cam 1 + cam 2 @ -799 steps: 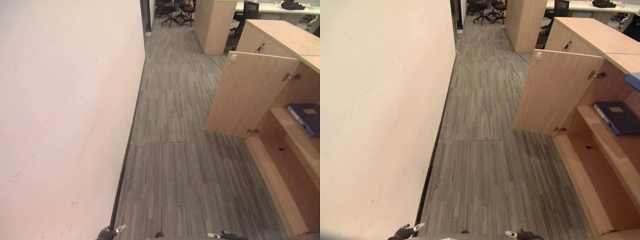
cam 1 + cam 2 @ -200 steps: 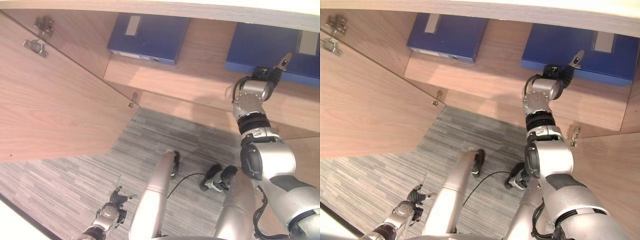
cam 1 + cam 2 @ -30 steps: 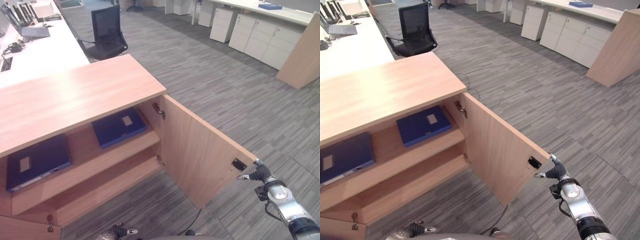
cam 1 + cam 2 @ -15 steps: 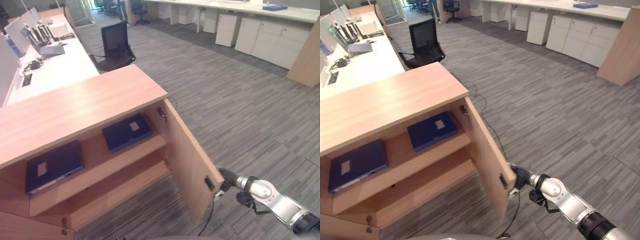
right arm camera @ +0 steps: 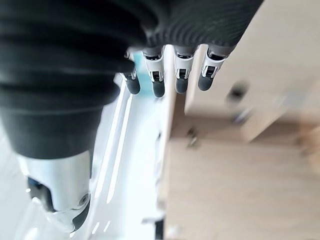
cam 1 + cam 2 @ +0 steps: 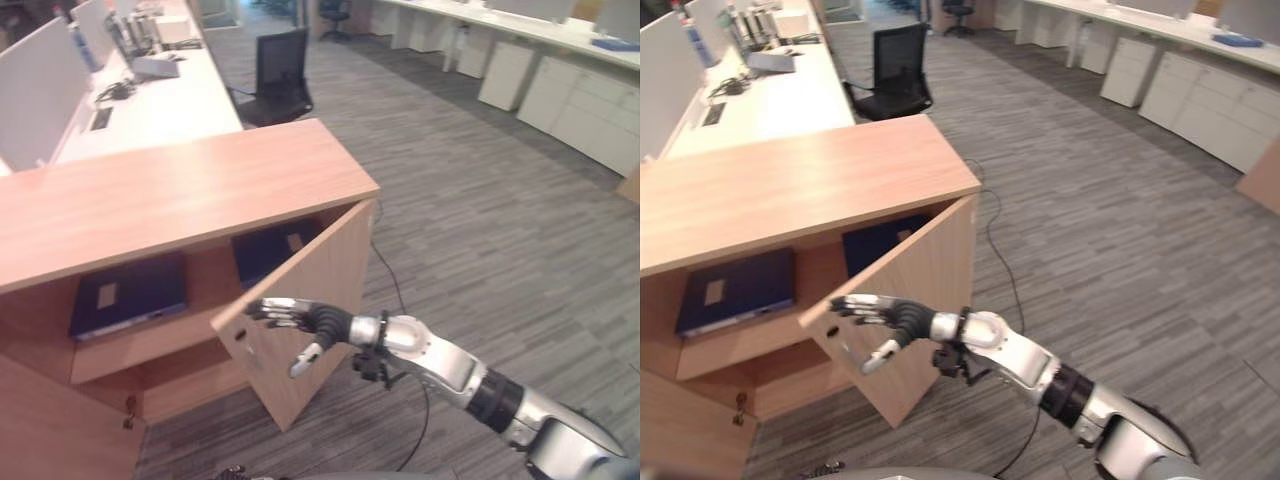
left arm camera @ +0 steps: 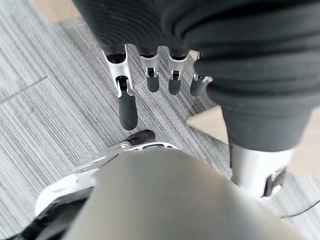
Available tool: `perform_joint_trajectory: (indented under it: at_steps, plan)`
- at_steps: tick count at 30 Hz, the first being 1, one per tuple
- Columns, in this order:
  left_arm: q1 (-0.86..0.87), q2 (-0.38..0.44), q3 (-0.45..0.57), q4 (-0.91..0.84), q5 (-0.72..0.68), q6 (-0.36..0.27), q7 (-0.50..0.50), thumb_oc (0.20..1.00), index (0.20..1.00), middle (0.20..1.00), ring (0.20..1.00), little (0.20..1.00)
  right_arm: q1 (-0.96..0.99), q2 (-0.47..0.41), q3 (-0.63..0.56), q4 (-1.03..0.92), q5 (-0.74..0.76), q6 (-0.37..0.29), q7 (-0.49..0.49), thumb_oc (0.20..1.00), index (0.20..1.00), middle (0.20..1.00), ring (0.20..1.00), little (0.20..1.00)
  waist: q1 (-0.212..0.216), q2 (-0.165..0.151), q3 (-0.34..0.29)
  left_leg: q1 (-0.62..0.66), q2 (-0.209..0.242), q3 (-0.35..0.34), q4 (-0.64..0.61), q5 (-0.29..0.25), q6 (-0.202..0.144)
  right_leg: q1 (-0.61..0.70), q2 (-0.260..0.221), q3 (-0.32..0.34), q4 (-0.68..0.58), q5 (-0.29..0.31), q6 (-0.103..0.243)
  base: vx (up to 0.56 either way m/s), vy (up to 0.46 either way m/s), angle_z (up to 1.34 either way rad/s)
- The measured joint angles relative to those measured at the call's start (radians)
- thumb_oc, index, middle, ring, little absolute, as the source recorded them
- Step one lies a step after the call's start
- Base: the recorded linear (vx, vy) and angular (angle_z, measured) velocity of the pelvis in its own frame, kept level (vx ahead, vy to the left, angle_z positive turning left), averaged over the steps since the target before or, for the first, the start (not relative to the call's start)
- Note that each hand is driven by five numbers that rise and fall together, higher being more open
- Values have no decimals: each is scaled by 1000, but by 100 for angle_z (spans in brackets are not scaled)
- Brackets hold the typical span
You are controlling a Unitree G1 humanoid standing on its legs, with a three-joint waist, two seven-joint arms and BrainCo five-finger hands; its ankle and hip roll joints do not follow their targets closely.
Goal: Put the empty folder in the office cabinet
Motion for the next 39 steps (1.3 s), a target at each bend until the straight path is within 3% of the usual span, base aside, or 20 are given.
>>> perform_joint_trajectory:
  at_steps: [7,11,13,16,17,18,20,22,23,24,25,28,29,31,33,35,36,38,39]
  plan:
    - [4,10,-13,-18,20,-16,19,1000,1000,1000,1000,1000,30,-12,20,135,-34,4,-12,1000,1000,1000,1000,1000,25,-17,19,-21,-23,-48,-1,3,5,17,-23,-52,0,-12,13,-30,63,24]
    - [5,11,-43,-19,29,-32,30,1000,1000,1000,1000,1000,120,-37,-5,308,-118,4,-45,1000,1000,1000,1000,1000,39,-7,31,-23,-54,-100,-1,3,17,42,-58,-107,14,-19,22,-19,127,41]
    - [-2,4,-53,-23,41,-35,26,1000,1000,1000,1000,1000,153,-65,-9,339,-159,4,-51,1000,1000,1000,1000,1000,37,12,61,-14,-77,-127,4,-7,39,30,-104,-130,109,-55,30,26,151,49]
    - [-46,-8,-119,14,71,-30,15,1000,1000,1000,1000,1000,230,-90,-46,426,-234,8,-74,1000,1000,1000,1000,1000,21,54,109,28,-113,-220,21,-22,98,-9,-208,-106,434,-117,21,-33,-11,110]
    - [-80,8,-196,9,90,-32,16,1000,1000,1000,1000,1000,288,-105,-52,438,-285,11,-76,1000,1000,1000,1000,1000,-13,65,114,43,-135,-321,24,-8,116,-93,-233,45,608,-169,19,38,-134,181]
    - [-88,16,-204,4,100,-34,17,1000,1000,1000,1000,1000,298,-93,-65,461,-299,8,-76,1000,1000,1000,1000,1000,-20,57,113,33,-140,-365,32,2,107,-114,-178,178,560,-197,37,54,-112,200]
    - [-137,38,-241,23,110,-35,16,1000,1000,1000,1000,1000,303,-55,-125,550,-325,8,-97,1000,1000,1000,1000,1000,-55,31,126,-17,-147,-451,43,10,102,-152,-17,503,382,-229,46,29,-112,163]
    - [-139,41,-275,43,116,-34,15,1000,1000,1000,1000,1000,324,-21,-179,606,-329,2,-118,1000,1000,1000,1000,1000,-64,-5,124,-21,-173,-500,9,21,76,-175,43,607,297,-226,44,97,-174,137]
    - [-126,36,-282,50,117,-34,15,1000,1000,1000,1000,1000,335,-1,-196,642,-329,7,-132,1000,1000,1000,1000,1000,-87,-26,112,-16,-177,-501,6,27,84,-160,37,596,280,-170,11,168,-272,139]
    - [-112,24,-275,51,114,-33,21,1000,1000,1000,1000,1000,339,-1,-198,675,-330,7,-140,1000,1000,1000,1000,1000,-90,-14,109,-9,-159,-487,2,32,89,-143,30,544,268,-168,13,154,-306,117]
    - [-105,25,-272,46,116,-36,18,1000,1000,1000,1000,1000,333,16,-202,736,-340,4,-148,1000,1000,1000,1000,1000,-71,-3,96,-18,-147,-499,2,23,80,-127,27,489,238,-158,14,79,-209,69]
    - [-71,23,-266,7,102,-38,24,1000,1000,1000,1000,1000,316,80,-226,929,-386,12,-180,1000,1000,1000,1000,1000,-23,7,65,-30,-116,-562,17,20,48,-54,58,408,123,-121,-7,56,-323,67]
    - [-66,27,-264,15,88,-35,27,1000,1000,1000,1000,1000,281,132,-249,1072,-430,5,-207,1000,1000,1000,1000,1000,-9,8,63,-31,-100,-597,28,10,23,-30,74,367,90,-115,-19,35,-293,88]
    - [-65,36,-249,19,60,-35,27,1000,1000,1000,1000,1000,270,182,-229,1230,-506,24,-238,1000,1000,1000,1000,1000,27,-11,51,-57,-93,-661,53,6,-12,34,100,309,-2,-92,-52,12,-226,109]
    - [-64,33,-219,11,38,-35,28,1000,1000,1000,1000,1000,281,184,-237,1251,-518,33,-253,1000,1000,1000,1000,1000,38,-18,53,-69,-88,-674,56,14,-27,31,104,286,-6,-89,-60,-11,-288,89]
    - [-33,16,-215,31,16,-37,36,1000,1000,1000,1000,1000,278,202,-247,1274,-561,32,-287,1000,1000,1000,1000,1000,53,-5,55,-97,-85,-662,89,13,-40,49,138,252,9,-98,-72,-35,-224,67]
    - [-39,34,-188,30,9,-34,38,1000,1000,1000,1000,1000,282,202,-245,1291,-588,31,-309,1000,1000,1000,1000,1000,59,-23,62,-120,-103,-688,132,24,-60,42,127,231,8,-106,-74,-45,-192,90]
    - [-35,36,-149,11,-43,-33,37,1000,1000,1000,1000,1000,283,201,-278,1294,-590,34,-323,1000,1000,1000,1000,1000,85,-20,81,-138,-96,-687,128,44,-88,51,149,186,-1,-119,-107,-51,-144,112]
    - [-24,39,-148,7,-86,-30,38,1000,1000,1000,1000,1000,286,193,-318,1302,-588,39,-338,1000,1000,1000,1000,1000,100,-3,93,-162,-85,-675,125,48,-87,51,172,131,-3,-127,-148,-56,-115,115]
